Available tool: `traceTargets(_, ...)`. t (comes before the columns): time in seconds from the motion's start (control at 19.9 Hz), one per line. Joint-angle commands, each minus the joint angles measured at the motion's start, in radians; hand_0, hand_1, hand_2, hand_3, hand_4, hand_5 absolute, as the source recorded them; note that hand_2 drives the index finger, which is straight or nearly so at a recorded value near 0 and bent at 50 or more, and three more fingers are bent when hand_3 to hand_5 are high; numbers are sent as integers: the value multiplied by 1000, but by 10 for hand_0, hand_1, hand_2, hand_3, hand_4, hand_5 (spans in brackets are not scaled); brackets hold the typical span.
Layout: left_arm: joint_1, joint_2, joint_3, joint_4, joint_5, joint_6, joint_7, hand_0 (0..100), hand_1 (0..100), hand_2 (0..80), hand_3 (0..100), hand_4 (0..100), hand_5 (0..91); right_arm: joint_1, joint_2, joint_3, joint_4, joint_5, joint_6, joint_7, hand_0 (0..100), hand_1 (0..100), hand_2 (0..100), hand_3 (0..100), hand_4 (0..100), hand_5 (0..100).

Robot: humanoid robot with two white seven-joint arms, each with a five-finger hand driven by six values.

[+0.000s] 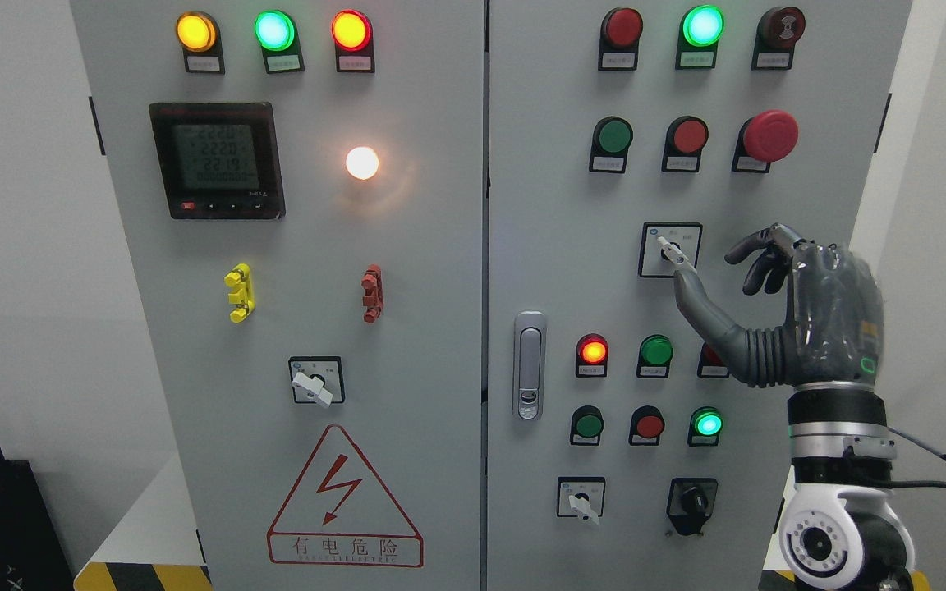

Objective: Rotate and turn off gray switch
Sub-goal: 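Move the right hand onto the gray switch knob and close fingers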

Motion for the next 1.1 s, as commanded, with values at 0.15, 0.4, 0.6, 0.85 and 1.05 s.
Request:
traceTargets(0.15, 0, 0, -2, 14, 0, 1, 3, 120, 389, 0, 0, 0, 0, -32, 13, 32, 30, 3, 25, 2, 48, 349, 558, 831, 863, 1000)
traceTargets(0.4, 0, 0, -2, 14, 0, 1, 5, 120, 389, 0, 0, 0, 0, -38, 13, 32, 34, 5, 32, 5, 46, 358, 563, 834, 865, 1000)
traceTargets(0.6, 0, 0, -2, 14, 0, 1, 5, 120, 389, 0, 0, 0, 0, -38, 13, 32, 34, 40, 49, 7, 44, 363, 580, 837, 867, 1000)
traceTargets(0.85, 0, 0, -2, 14, 0, 1, 5, 120, 389, 0, 0, 0, 0, -38, 13, 32, 34, 46, 59, 8, 42, 372, 605, 842, 874, 1000)
traceTargets(1.05, 0, 0, -2, 14, 0, 1, 3, 120, 389, 0, 0, 0, 0, -46, 13, 32, 34, 48, 60, 8, 42, 376, 624, 844, 877, 1000)
